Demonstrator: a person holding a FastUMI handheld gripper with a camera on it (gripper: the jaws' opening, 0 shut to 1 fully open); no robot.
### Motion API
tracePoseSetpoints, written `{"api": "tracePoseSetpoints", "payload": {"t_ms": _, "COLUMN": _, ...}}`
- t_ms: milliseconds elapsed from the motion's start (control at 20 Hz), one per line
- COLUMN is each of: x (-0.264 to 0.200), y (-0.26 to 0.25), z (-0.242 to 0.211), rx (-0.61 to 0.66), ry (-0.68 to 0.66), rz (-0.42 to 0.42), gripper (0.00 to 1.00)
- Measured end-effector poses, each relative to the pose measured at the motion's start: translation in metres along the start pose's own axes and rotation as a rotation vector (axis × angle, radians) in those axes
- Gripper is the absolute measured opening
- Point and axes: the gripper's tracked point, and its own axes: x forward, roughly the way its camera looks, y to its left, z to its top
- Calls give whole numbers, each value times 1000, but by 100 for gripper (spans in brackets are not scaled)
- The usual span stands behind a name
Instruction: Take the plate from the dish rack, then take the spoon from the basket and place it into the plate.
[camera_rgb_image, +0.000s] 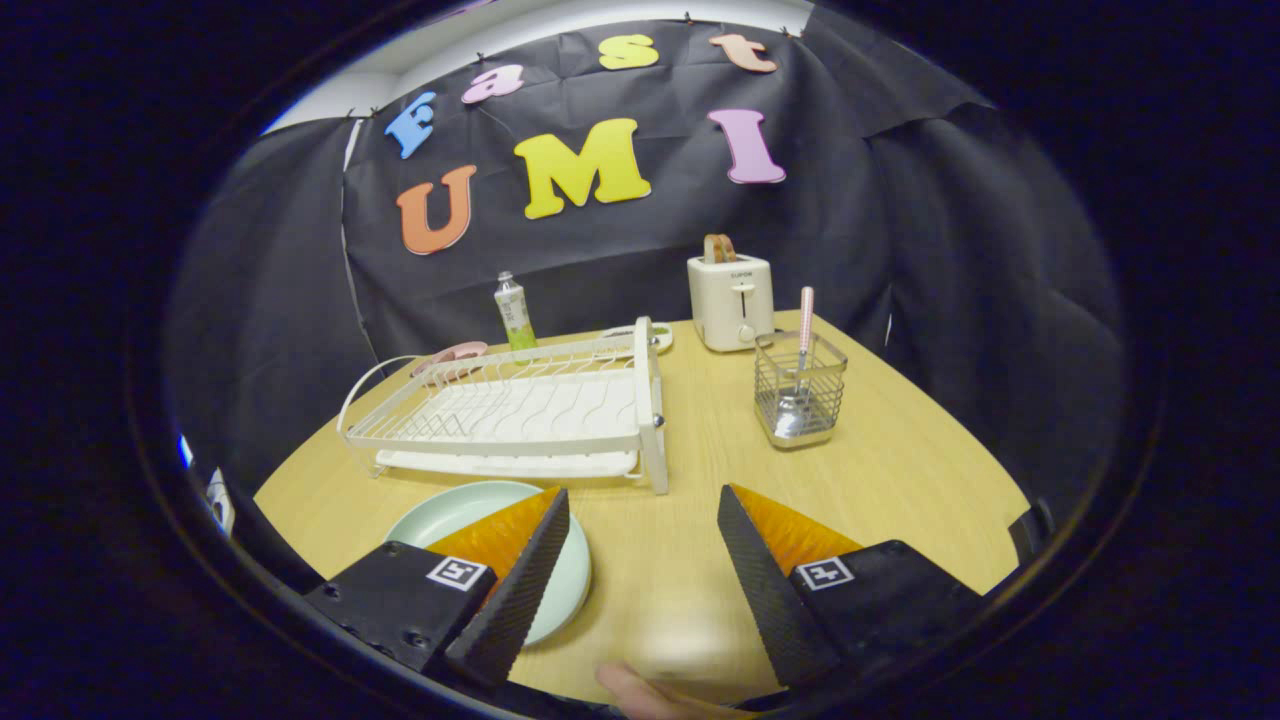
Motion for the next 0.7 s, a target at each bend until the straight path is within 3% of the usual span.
{"api": "tracePoseSetpoints", "payload": {"t_ms": 200, "x": 10, "y": -39, "z": 45, "rx": 19, "ry": -106, "rz": -26, "gripper": 100}}
{"api": "tracePoseSetpoints", "payload": {"t_ms": 400, "x": 34, "y": -93, "z": 88, "rx": 26, "ry": -155, "rz": -115, "gripper": 100}}
{"api": "tracePoseSetpoints", "payload": {"t_ms": 700, "x": 100, "y": -120, "z": 119, "rx": 48, "ry": -155, "rz": -79, "gripper": 100}}
